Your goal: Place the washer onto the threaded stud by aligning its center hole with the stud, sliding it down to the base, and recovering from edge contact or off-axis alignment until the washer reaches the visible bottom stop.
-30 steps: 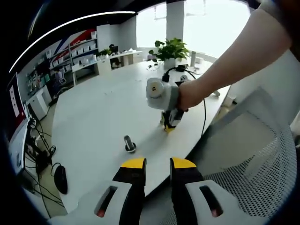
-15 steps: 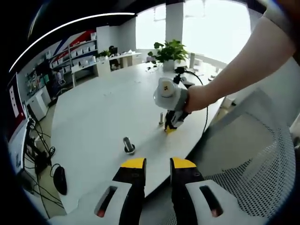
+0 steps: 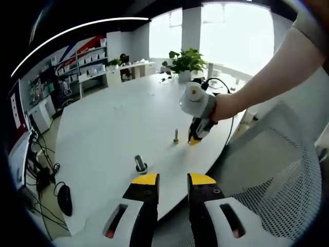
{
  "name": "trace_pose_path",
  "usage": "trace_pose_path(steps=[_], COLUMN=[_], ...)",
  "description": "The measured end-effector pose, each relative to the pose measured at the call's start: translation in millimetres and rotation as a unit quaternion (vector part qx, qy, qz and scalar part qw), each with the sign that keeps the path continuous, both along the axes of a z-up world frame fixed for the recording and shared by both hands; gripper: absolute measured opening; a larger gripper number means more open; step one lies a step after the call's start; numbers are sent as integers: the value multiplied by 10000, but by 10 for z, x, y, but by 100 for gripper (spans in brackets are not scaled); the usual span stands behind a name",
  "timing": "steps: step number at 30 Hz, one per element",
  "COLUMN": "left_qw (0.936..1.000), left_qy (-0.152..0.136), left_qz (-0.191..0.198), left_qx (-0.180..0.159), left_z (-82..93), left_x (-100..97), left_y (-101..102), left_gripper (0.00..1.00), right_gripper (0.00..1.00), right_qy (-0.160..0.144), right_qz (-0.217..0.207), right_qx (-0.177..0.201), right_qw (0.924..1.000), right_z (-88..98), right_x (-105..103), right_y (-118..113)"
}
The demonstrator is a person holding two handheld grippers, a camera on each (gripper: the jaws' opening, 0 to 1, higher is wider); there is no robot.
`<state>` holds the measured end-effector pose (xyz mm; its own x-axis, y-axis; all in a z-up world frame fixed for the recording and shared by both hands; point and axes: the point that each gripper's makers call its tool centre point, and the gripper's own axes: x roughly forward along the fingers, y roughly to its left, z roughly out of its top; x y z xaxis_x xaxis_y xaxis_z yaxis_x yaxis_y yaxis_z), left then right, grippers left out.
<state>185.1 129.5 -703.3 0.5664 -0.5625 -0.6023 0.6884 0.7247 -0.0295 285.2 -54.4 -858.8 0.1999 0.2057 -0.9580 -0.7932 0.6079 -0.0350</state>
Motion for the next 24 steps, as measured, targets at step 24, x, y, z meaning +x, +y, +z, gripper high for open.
trace_pose_path(steps=[24], left_qw=[9999], left_qy=[-50], left_qz=[114], left_qx=[87], left_z=[-8], left_x=[30], left_y=[44], left_gripper=[20], right_gripper=[14], right_qy=[-766], right_qz=[129], right_qx=[338], right_qw=[9964], right_z=[535], right_x=[394], right_y=[17])
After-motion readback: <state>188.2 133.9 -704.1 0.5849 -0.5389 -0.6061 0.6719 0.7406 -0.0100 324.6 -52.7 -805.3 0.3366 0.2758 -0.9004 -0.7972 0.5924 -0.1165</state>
